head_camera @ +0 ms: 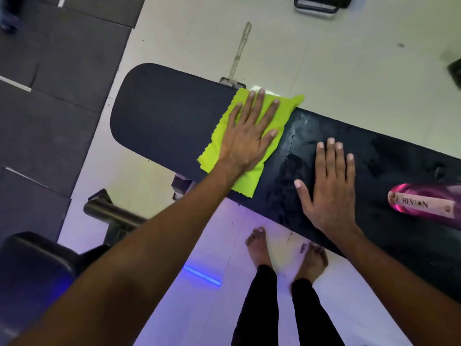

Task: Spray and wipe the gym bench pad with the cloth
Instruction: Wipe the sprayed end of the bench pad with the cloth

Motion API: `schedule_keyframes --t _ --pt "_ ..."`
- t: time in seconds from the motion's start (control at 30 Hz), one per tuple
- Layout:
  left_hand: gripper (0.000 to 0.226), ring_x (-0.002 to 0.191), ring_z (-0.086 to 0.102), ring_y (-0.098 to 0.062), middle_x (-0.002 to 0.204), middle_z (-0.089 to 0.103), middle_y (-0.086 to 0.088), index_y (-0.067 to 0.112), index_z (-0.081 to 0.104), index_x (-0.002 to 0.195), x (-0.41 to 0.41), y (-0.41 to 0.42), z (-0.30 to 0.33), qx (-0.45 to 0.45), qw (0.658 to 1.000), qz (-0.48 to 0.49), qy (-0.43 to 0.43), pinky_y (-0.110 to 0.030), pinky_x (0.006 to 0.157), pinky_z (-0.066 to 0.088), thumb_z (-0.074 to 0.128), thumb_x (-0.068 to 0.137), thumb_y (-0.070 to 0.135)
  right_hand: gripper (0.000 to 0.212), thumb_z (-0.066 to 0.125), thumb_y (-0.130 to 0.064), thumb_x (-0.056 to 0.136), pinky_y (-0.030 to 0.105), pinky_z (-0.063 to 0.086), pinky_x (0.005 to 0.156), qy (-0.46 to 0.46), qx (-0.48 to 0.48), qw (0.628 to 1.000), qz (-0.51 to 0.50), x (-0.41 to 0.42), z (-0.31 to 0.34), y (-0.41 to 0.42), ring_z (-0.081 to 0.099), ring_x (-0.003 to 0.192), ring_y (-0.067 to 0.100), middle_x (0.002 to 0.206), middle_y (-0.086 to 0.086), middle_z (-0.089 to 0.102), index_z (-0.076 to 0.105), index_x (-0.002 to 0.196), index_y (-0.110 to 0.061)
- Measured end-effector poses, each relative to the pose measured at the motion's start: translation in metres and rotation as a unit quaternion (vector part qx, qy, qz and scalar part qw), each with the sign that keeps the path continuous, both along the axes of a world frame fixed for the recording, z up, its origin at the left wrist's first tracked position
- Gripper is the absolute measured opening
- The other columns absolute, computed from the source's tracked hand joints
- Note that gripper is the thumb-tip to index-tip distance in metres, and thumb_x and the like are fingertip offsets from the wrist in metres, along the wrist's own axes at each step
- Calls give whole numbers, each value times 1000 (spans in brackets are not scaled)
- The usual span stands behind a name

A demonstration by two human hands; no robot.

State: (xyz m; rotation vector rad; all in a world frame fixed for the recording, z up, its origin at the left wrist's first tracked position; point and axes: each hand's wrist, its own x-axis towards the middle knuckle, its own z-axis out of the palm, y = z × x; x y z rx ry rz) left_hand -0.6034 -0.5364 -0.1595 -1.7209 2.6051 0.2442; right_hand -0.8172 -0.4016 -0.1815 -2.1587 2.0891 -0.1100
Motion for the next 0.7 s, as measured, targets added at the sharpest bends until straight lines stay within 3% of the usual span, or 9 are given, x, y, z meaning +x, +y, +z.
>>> schedule_keyframes --t 0.13,0.23,0.37,0.57,0.7 --pt "67 164 -2 -35 176 0 -17 25 9 169 -28 68 3 18 993 119 -10 -53 131 8 22 109 53 85 31 -56 106 58 11 133 -16 6 1000 -24 -4 4 16 3 166 34 178 18 3 5 168 -3" --pt "69 163 0 -38 176 3 -18 24 12 169 -65 68 5 33 998 53 5 -55 131 9 20 108 57 84 30 -55 107 59 12 133 -19 9 1000 -22 -8 3 28 3 166 35 178 19 3 6 168 -3" --pt "61 164 10 -29 176 12 -10 29 19 168 -56 22 1 -4 998 -58 8 -49 130 15 21 110 47 84 29 -56 107 56 9 134 -16 9 1000 -12 -14 0 33 2 166 34 178 18 2 4 168 -3" --pt "67 164 -2 -33 177 -1 -15 25 8 169 -46 75 4 17 995 99 -6 -53 131 8 24 109 51 86 31 -56 106 56 10 134 -24 19 999 -12 -25 -1 52 0 166 33 178 17 0 3 168 -4" --pt "71 163 -3 -40 176 -1 -20 22 8 169 -83 87 9 46 997 53 -22 -57 130 8 17 108 57 87 33 -54 105 57 12 133 -16 23 1000 -2 -29 -1 59 0 166 34 178 18 -1 3 168 -3"
